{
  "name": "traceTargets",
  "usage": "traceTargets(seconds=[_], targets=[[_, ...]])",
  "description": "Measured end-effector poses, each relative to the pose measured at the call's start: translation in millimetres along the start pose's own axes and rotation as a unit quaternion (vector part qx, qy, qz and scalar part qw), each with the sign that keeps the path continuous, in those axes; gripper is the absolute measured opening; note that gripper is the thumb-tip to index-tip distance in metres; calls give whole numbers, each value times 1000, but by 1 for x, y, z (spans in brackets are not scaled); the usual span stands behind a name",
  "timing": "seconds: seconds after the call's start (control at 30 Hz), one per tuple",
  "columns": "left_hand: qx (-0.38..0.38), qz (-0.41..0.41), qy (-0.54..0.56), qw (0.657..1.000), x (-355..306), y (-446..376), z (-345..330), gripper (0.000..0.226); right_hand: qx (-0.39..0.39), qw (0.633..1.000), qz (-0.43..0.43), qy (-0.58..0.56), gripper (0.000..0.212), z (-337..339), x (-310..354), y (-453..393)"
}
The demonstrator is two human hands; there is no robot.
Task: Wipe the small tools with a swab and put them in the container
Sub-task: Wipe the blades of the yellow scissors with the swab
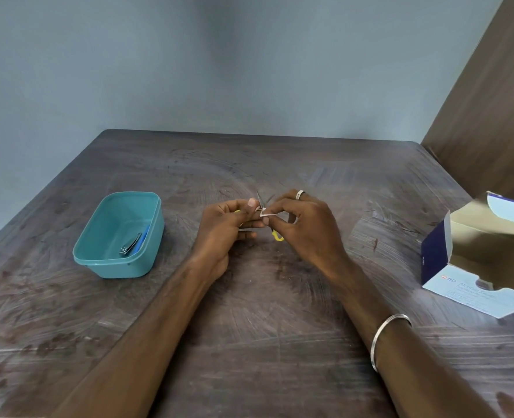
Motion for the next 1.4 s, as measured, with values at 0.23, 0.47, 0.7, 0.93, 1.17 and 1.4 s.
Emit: traceTargets(seconds=[0.23,0.47,0.7,0.93,1.17,1.4], targets=[[-29,10,19,999,-1,0,2,7,39,998,-58,8,8,-2,-1,2],[-45,7,19,999,-4,2,4,12,34,997,-71,-6,9,-1,-3,1],[-32,8,26,999,-8,4,4,21,48,998,-36,22,18,1,2,3],[34,12,4,999,-16,4,6,51,14,999,-15,33,18,4,6,1],[-25,-53,-44,997,-14,0,10,24,-19,977,-176,-121,11,6,-1,1],[-30,-116,-91,989,-11,-3,10,12,9,954,-211,-213,16,6,8,1]])
Point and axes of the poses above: each hand's wrist, its own y-axis away from the middle knuckle, its own z-axis out of the back of the hand, x = y × z, the point moved 3 cm from there along -y, towards the middle knuckle, and after that the axes turned 12 degrees about -x, right-handed, at the moved point
